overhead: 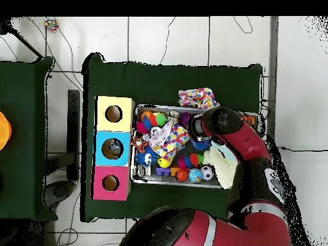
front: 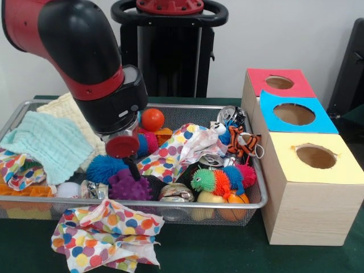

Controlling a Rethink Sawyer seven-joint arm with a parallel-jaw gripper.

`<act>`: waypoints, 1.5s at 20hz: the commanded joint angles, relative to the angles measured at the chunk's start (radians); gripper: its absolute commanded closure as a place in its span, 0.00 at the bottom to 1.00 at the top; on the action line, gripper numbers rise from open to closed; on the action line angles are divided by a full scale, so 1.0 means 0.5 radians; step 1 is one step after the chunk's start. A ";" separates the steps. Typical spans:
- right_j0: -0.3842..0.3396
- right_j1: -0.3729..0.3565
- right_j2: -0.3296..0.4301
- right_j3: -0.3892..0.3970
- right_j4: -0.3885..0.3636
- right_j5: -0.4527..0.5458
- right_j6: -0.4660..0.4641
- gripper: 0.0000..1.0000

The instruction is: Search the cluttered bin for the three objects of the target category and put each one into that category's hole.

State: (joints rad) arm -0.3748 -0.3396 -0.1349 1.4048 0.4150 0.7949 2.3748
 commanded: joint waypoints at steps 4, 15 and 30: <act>0.028 0.000 0.210 0.189 0.233 0.042 0.423 0.00; 0.003 -0.026 0.358 0.434 0.509 0.029 0.356 0.00; 0.041 0.199 0.289 0.417 0.404 -0.093 0.243 0.00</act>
State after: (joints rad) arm -0.3646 -0.3219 -0.0474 1.5793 0.6260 0.7941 2.3748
